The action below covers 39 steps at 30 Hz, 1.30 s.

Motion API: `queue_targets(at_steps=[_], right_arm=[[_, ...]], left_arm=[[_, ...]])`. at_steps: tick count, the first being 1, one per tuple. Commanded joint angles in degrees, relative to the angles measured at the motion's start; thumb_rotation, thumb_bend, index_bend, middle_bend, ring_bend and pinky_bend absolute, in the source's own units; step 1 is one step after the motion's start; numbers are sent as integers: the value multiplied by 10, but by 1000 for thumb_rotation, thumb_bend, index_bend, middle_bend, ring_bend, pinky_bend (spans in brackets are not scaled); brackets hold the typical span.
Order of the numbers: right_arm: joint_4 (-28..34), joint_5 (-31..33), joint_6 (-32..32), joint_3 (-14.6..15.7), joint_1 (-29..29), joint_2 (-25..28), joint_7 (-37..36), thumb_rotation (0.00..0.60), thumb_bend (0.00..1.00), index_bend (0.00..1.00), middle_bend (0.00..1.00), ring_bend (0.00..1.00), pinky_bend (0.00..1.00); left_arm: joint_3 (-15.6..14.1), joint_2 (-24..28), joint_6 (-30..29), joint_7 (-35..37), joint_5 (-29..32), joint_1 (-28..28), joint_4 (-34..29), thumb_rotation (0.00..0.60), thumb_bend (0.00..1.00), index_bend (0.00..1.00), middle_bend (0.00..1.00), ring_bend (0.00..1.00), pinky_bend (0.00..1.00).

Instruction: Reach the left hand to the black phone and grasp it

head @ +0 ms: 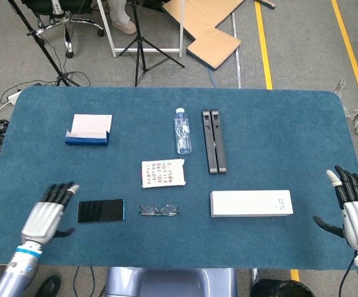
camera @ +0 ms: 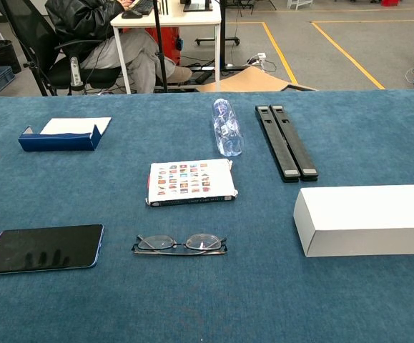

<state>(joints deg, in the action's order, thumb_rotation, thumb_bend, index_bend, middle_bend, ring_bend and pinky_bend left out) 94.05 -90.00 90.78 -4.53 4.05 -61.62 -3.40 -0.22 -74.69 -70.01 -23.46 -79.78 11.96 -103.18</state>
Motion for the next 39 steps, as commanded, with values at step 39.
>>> queue_targets(at_steps=[39], right_arm=[[0, 24, -36, 1, 2, 16, -45, 600, 0, 0, 0, 0, 0]], left_arm=[[11, -183, 68, -71, 118, 64, 166, 600, 550, 199, 97, 115, 139]])
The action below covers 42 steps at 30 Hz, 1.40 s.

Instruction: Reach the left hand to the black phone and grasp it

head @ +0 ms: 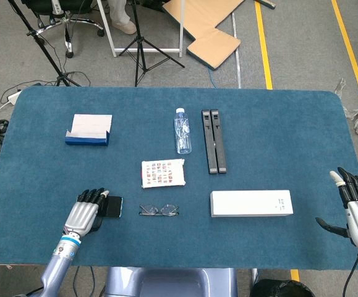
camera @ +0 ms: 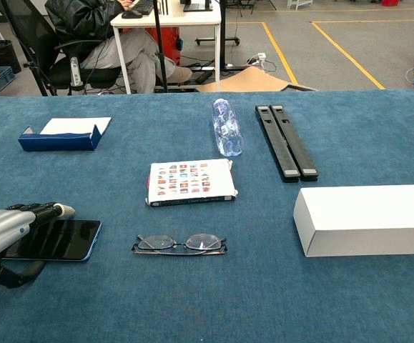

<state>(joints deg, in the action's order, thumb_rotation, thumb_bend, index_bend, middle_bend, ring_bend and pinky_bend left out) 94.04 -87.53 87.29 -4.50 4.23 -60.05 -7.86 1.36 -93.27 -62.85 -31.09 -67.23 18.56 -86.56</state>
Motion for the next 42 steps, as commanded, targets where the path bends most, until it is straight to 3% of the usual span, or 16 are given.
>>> queue_targets(at_steps=[1, 7, 12, 19, 24, 26, 33, 42], right_arm=[[1, 0, -1, 0, 0, 0, -1, 600, 0, 0, 0, 0, 0], [2, 0, -1, 0, 0, 1, -4, 600, 0, 0, 0, 0, 0], [2, -1, -2, 1, 0, 2, -7, 600, 0, 0, 0, 0, 0], [3, -2, -3, 1, 0, 3, -9, 600, 0, 0, 0, 0, 0], [4, -2, -6, 2, 1, 3, -9, 600, 0, 0, 0, 0, 0], [4, -2, -7, 2, 1, 3, -8, 600, 0, 0, 0, 0, 0], [5, 1, -13, 3, 3, 2, -5, 600, 0, 4, 0, 0, 0], [7, 0, -20, 5, 5, 2, -4, 600, 0, 6, 0, 0, 0]], left_arm=[[-8, 4, -6, 7, -11, -3, -1, 600, 585, 222, 129, 147, 165], [-29, 25, -9, 11, -24, -9, -30, 600, 746, 236, 200, 225, 242], [-49, 73, -16, -3, -32, -14, -107, 600, 762, 236, 230, 256, 266], [-59, 144, 7, -39, 15, -1, -221, 600, 762, 236, 225, 225, 263], [-48, 171, 41, -18, 55, 19, -256, 600, 875, 237, 200, 209, 261], [-41, 179, 59, -2, 70, 28, -261, 600, 922, 237, 169, 186, 253], [-20, 198, 113, 61, 104, 56, -256, 600, 929, 237, 118, 132, 210], [16, 143, 67, 96, 68, 62, -160, 600, 903, 202, 28, 7, 80]])
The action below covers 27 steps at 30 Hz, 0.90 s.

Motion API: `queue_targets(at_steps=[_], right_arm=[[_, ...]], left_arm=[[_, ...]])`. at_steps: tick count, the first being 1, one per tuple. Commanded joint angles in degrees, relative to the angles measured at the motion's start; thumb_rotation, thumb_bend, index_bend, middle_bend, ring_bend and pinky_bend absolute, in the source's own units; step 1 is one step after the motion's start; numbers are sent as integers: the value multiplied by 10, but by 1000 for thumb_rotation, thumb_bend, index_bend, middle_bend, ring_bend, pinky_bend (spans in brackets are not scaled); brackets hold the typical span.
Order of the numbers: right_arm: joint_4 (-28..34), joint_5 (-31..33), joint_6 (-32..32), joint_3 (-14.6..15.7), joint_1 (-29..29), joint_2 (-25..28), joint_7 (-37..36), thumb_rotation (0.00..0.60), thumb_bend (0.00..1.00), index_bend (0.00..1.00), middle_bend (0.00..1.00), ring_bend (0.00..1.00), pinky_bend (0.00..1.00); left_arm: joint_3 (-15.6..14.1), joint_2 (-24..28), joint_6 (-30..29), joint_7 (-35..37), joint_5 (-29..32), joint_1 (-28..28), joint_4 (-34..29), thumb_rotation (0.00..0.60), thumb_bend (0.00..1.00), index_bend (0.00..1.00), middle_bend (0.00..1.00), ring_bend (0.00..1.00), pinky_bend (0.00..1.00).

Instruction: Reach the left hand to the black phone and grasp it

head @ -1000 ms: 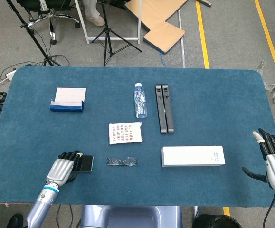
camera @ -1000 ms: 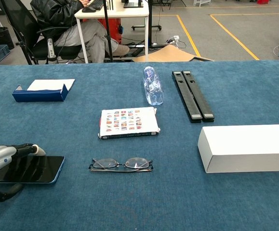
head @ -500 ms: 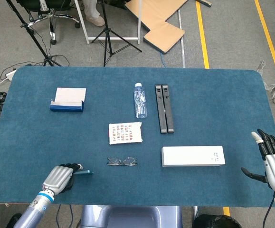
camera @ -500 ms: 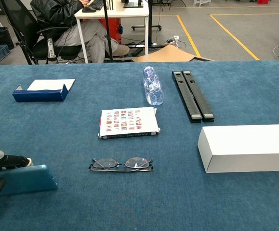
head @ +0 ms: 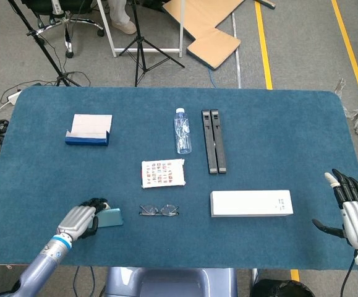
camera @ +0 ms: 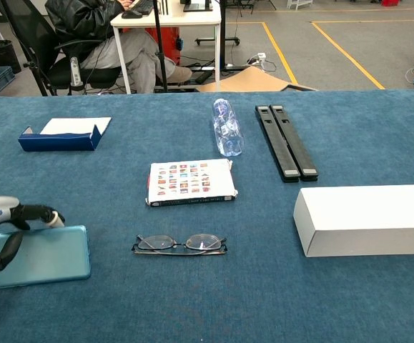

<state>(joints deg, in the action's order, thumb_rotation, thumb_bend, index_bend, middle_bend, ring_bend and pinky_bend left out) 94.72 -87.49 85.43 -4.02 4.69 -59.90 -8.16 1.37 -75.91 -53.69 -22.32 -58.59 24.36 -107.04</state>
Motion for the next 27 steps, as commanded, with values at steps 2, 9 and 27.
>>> queue_targets(at_steps=[2, 9, 27], right_arm=[[1, 1, -3, 1, 1, 0, -1, 600, 0, 6, 0, 0, 0], [0, 4, -6, 0, 2, 1, -5, 600, 0, 7, 0, 0, 0], [8, -10, 4, 2, 0, 5, -9, 600, 0, 7, 0, 0, 0]], left_arm=[[22, -48, -31, 13, -28, 8, 74, 600, 808, 105, 3, 0, 33], [29, -62, -88, 40, -91, -2, 116, 600, 138, 0, 0, 0, 0], [16, 85, -300, 102, -202, -111, 68, 600, 59, 0, 0, 0, 0]])
